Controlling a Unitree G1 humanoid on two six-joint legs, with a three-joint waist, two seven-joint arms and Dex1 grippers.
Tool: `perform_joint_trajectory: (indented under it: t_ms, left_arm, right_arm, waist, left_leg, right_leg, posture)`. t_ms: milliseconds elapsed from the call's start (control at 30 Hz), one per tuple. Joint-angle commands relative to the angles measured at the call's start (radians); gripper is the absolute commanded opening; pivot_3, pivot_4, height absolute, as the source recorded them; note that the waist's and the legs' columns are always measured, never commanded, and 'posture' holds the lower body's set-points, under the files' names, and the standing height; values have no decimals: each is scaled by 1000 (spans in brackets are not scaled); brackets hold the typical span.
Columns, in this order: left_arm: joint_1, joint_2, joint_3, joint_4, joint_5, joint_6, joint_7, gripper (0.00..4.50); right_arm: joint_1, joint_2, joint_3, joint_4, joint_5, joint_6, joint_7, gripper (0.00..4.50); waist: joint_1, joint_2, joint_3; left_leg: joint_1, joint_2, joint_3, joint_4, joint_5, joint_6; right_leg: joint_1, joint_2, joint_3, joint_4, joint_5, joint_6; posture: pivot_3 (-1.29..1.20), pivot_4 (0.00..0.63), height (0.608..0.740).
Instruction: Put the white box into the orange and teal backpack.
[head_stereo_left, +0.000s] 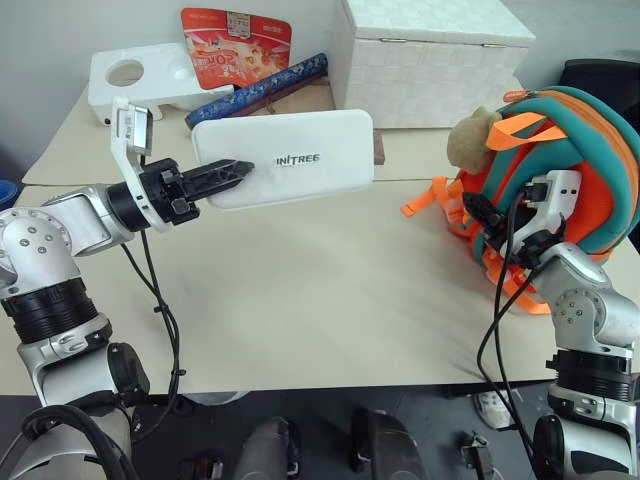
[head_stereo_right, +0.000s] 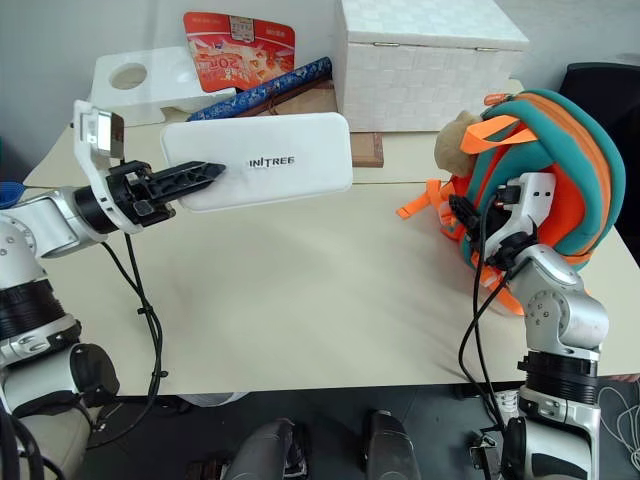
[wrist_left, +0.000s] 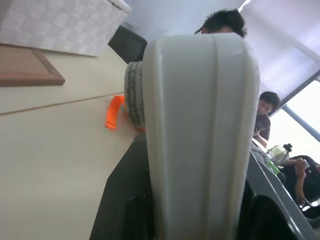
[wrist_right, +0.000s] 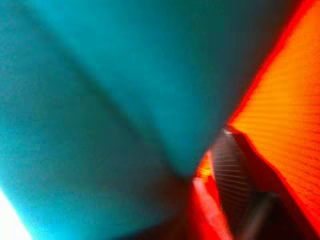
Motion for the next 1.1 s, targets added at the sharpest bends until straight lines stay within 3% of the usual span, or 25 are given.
perform_joint_trajectory:
  t_ms: [33,100,133,467,633,933,1100]
  left_arm:
    - [5,25,41,-42,-35,-43,24,1277]
    - [6,36,42,-32,-27,-71,33,1277]
    - [4,41,42,-23,-25,-87,35,1277]
    - [32,74,-18,-116,-86,-285,-125,1277]
    - [74,89,-106,-154,-74,-365,-199,1277]
    - [44,15,-271,-123,26,-564,-235,1277]
    - [68,56,-392,-122,119,-656,-341,1277]
  right_arm:
    - [-20,-30,7,-54,45,15,73,741]
    - [4,-83,37,-146,132,78,219,101]
    - [18,-121,49,-196,180,117,292,43]
    - [194,-458,-55,-456,636,431,700,43]
    - [275,-570,-134,-459,750,502,776,43]
    - [322,-649,-161,-433,701,480,847,43]
    - [305,-628,-139,-410,658,449,822,43]
  waist:
    - [0,0,0]
    - [0,0,0]
    - [1,1,0]
    - [8,0,1]
    - [9,-1,1]
    - [25,-1,1]
    - [31,-2,1]
  left_leg:
    - [0,0,0,0,0,0]
    - [0,0,0,0,0,0]
    - [0,0,0,0,0,0]
    - [-1,3,0,-1,-1,-2]
    - [0,3,0,-1,-1,-1]
    - [0,2,0,0,-1,-1]
    - [0,2,0,0,-1,-1]
  right_leg:
    - [0,0,0,0,0,0]
    - [0,0,0,0,0,0]
    - [0,0,0,0,0,0]
    - [-1,5,1,-2,0,0]
    - [1,5,1,-2,0,0]
    - [1,-2,0,-3,0,-1]
    - [1,-2,-1,-3,0,0]
  posture:
    - [0,150,740]
    - [0,150,740]
    - [0,150,740]
    - [0,150,740]
    - [0,150,740]
    - [0,150,740]
    - [0,150,740]
